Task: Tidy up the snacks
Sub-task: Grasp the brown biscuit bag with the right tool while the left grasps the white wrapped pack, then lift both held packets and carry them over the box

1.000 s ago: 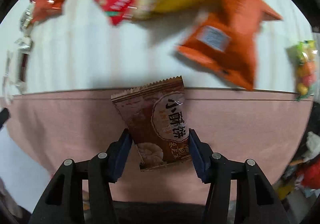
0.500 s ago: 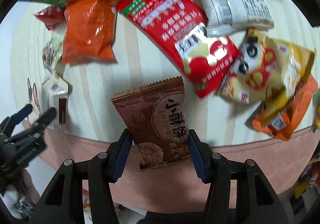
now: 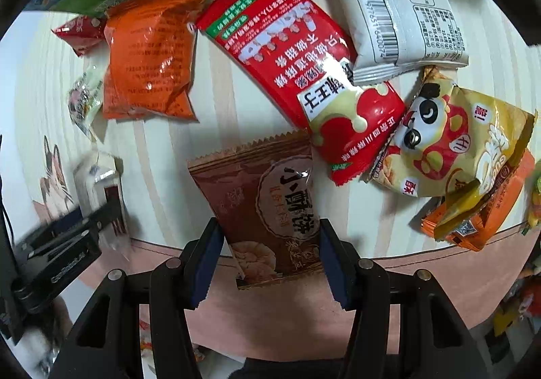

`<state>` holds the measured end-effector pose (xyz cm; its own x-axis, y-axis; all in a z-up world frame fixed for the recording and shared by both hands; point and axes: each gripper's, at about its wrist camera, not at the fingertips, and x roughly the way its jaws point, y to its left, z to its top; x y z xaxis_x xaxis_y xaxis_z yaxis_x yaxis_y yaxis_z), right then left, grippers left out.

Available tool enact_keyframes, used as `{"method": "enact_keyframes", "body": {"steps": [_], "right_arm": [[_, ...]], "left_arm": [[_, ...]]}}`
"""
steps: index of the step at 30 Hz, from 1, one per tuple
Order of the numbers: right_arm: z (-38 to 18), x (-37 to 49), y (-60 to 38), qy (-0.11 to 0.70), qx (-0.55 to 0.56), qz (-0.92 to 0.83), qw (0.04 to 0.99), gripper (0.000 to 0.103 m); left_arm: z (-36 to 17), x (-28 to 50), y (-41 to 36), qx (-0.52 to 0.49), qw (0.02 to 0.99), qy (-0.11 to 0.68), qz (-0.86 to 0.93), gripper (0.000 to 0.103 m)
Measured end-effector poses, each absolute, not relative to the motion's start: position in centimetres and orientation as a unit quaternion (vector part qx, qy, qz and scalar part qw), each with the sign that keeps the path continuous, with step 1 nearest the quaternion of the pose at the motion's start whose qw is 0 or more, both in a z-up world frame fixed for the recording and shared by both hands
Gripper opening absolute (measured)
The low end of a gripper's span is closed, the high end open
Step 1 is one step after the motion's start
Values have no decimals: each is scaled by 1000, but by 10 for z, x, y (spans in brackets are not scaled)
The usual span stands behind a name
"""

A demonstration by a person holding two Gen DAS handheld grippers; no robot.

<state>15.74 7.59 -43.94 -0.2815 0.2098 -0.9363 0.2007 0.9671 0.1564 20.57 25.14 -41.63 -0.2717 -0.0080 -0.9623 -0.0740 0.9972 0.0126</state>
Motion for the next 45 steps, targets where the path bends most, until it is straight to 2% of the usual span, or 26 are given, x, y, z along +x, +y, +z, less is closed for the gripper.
{"method": "enact_keyframes", "body": {"steps": [2, 11, 18, 24, 35, 41, 45], "right_arm": [[-442, 156, 77, 804, 125, 4, 581, 59], [-449, 147, 99, 814, 96, -1, 573, 61], [-445, 136, 115, 804, 67, -5, 590, 59], [-418, 108, 111, 795, 77, 5, 602, 58], [-337, 75, 81, 755, 109, 53, 644, 58], [-304, 89, 42, 735, 137, 68, 661, 58], [-279, 113, 17, 720, 164, 76, 670, 58]], "left_arm": [[-418, 198, 254, -51, 605, 794, 39, 53], [-421, 189, 243, -8, 632, 774, 44, 57], [-421, 177, 223, 4, 653, 755, 55, 51], [-404, 164, 214, -15, 663, 747, 54, 48], [-354, 142, 175, -52, 696, 716, 19, 46], [-304, 144, 146, -66, 721, 689, -19, 46], [-260, 178, 135, -77, 740, 666, -54, 45]]}}
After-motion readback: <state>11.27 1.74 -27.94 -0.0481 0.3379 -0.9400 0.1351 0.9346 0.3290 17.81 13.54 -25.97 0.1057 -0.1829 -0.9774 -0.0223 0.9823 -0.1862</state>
